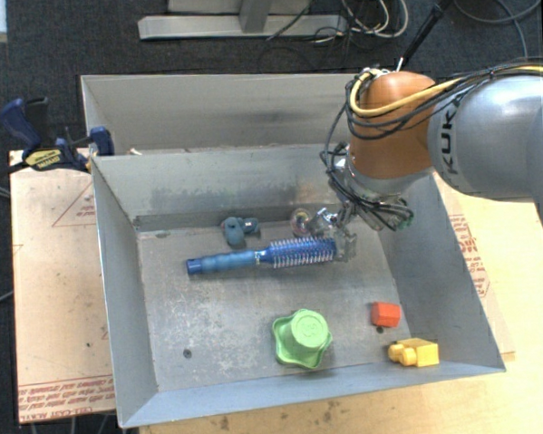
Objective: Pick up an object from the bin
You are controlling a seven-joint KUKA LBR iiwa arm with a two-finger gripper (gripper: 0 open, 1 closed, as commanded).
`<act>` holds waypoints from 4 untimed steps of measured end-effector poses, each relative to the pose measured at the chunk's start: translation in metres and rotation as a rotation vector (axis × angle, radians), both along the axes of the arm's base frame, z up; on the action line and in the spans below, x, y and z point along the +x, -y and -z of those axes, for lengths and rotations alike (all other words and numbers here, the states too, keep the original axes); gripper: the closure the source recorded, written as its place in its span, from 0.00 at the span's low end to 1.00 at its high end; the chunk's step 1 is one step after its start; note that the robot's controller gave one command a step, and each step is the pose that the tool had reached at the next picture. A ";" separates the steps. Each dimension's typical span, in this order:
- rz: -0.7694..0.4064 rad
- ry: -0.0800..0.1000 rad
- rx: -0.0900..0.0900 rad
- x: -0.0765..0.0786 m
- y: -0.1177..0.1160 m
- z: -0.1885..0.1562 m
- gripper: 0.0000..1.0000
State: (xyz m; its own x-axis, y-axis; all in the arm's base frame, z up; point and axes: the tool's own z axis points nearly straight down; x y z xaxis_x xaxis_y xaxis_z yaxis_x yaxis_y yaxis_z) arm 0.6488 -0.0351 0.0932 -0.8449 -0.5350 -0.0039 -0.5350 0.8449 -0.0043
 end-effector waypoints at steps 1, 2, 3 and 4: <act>0.071 -0.004 0.005 -0.001 -0.051 0.008 1.00; 0.049 0.006 0.004 -0.049 -0.062 -0.173 1.00; 0.300 -0.006 0.004 -0.111 -0.074 -0.158 1.00; 0.183 0.003 0.005 -0.092 -0.072 -0.012 1.00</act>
Offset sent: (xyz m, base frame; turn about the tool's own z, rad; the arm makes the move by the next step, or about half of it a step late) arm -0.0015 0.0479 -0.0078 0.0740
